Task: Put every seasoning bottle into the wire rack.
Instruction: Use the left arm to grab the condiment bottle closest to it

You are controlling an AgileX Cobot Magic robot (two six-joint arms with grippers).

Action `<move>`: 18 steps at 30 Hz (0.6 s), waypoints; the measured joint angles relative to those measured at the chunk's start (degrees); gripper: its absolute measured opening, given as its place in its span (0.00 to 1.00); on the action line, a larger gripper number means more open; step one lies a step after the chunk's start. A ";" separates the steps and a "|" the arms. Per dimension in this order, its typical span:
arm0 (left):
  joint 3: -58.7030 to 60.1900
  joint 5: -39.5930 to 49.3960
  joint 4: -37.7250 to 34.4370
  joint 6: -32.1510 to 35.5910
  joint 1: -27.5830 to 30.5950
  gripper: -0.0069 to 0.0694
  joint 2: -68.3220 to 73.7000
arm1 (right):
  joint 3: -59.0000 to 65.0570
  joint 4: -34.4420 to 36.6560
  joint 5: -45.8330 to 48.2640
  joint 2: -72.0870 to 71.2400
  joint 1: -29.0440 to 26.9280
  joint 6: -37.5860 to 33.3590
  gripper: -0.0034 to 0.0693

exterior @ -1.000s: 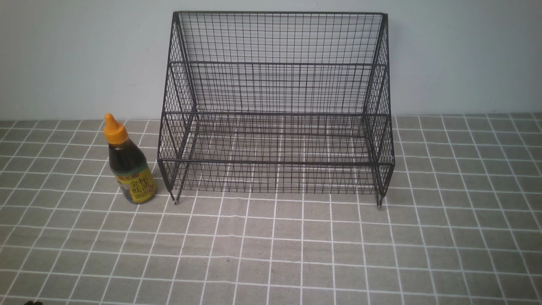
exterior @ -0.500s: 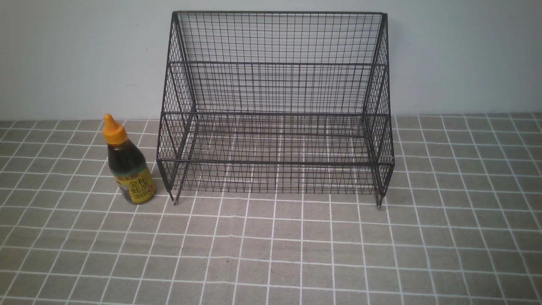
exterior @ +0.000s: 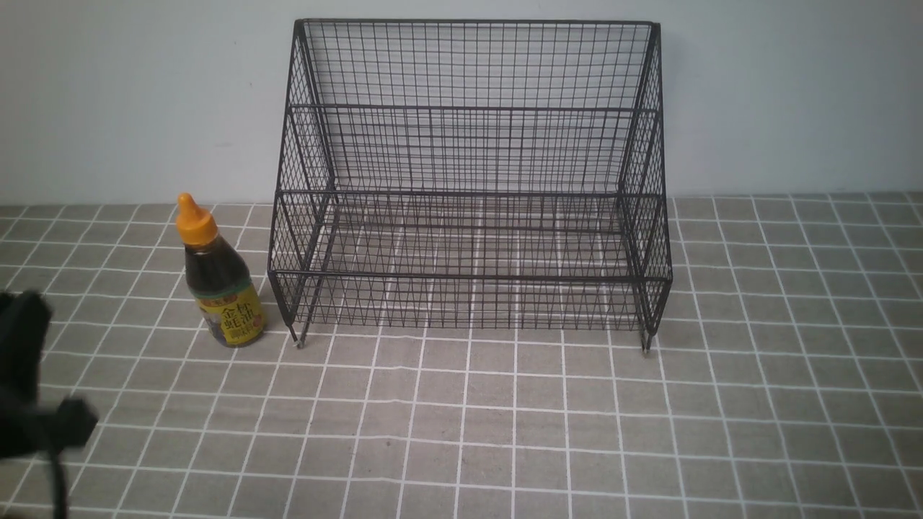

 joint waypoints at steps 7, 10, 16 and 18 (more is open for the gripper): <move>-10.86 -5.51 0.11 -0.25 0.00 0.66 20.63 | 0.00 0.00 0.00 0.00 0.00 0.00 0.03; -13.50 -6.57 0.11 -0.88 0.00 0.72 25.54 | 0.00 0.00 0.00 0.00 0.00 0.00 0.03; -21.94 -8.61 0.11 -1.59 0.00 0.77 40.37 | 0.00 0.00 0.00 0.00 0.00 0.00 0.03; -23.84 -9.21 0.11 -1.65 0.00 0.77 43.52 | 0.00 0.00 0.00 0.00 0.00 0.00 0.03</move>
